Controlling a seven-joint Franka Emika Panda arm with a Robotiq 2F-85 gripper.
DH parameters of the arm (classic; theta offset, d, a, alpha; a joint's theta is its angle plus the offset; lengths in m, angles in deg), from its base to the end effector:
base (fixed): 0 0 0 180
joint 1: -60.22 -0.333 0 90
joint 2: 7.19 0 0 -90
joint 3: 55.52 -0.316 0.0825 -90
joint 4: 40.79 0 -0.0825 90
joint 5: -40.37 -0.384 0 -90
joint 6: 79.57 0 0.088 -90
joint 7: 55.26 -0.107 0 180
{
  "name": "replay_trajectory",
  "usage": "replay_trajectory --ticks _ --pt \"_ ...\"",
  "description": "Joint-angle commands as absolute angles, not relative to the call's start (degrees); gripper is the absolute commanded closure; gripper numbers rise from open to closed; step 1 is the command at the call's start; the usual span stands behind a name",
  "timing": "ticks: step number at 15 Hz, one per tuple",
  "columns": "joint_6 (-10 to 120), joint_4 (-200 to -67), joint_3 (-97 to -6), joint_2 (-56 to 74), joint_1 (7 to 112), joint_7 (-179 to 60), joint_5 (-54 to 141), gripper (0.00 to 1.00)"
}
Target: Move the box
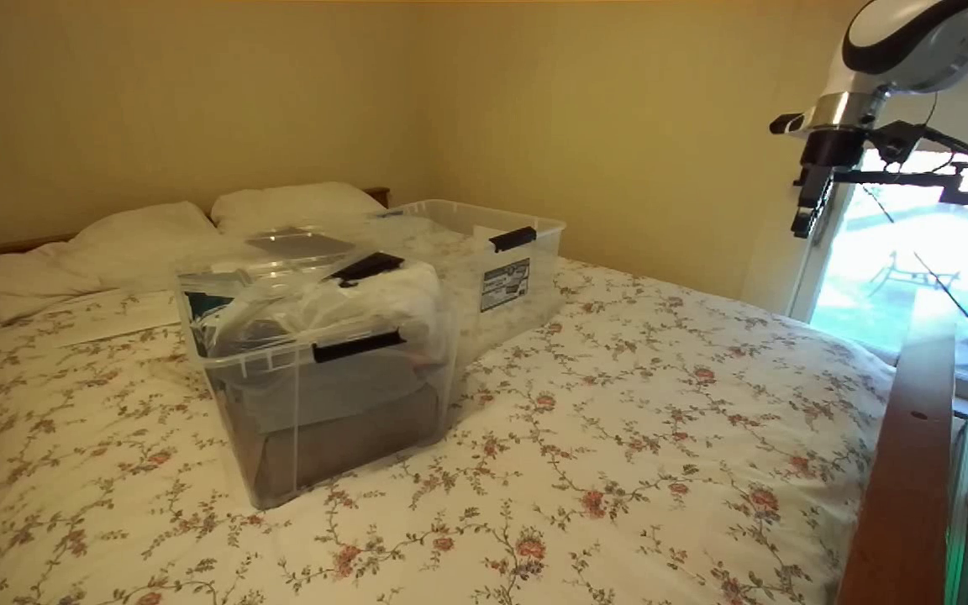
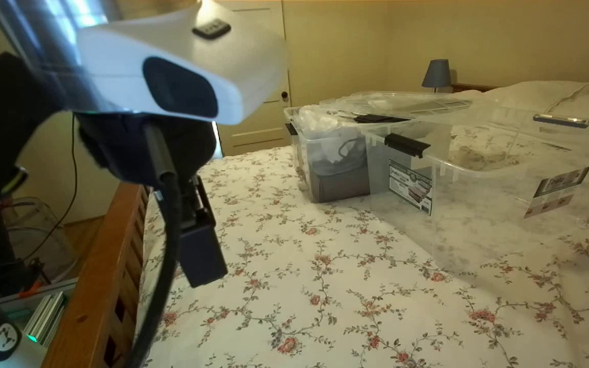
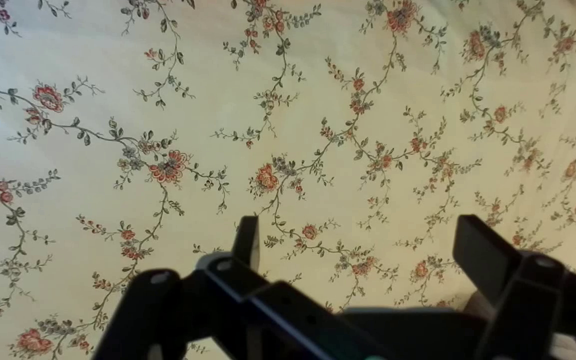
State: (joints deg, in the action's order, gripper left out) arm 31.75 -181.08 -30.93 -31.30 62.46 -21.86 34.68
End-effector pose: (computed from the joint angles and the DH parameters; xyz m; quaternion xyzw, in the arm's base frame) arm 0.3672 -0.1818 0.4317 -0.9880 -0.0577 -0.0100 0.1432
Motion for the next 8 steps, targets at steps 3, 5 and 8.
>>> replay_trajectory --ticks 3,5,8 --pt "35.4 -173.6 -35.8 -24.8 61.1 -21.3 29.9 0.0" --pt "37.4 -169.2 -38.2 -21.2 59.8 -21.7 28.0 0.0" --pt "39.4 -161.4 -42.0 -14.4 59.1 -22.4 28.4 0.0"
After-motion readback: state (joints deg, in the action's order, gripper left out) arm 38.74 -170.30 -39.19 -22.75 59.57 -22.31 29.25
